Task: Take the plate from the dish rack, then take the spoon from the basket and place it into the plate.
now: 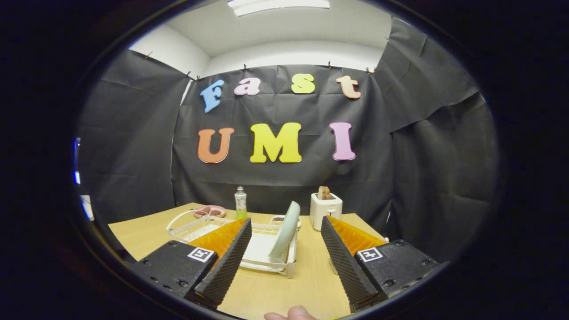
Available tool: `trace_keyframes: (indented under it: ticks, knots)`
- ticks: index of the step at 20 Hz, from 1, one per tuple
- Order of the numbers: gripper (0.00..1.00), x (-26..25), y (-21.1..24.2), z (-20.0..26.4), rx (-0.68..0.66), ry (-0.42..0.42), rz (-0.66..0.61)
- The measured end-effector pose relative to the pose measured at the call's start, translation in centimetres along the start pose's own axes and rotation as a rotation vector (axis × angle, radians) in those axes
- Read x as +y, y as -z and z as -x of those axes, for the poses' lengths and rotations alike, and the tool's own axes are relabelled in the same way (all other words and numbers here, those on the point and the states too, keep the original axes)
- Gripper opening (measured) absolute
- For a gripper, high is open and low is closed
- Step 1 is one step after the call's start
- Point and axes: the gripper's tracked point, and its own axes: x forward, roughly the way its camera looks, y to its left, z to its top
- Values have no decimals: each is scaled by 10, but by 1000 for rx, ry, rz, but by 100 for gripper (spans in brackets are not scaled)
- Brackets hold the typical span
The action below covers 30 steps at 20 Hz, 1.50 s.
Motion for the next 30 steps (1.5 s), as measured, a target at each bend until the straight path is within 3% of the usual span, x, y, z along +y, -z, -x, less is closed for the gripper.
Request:
trace_keyframes:
  ticks: [8,12,17,23,30]
  knots:
    - [100,-15,-25,-15,56,-19,22]
    - [100,-15,-45,-47,181,-75,-32]
    - [100,-26,-62,-98,317,-70,-13]
    - [100,-8,-30,-161,568,-135,-97]
    - [100,3,37,-213,777,-117,-163]
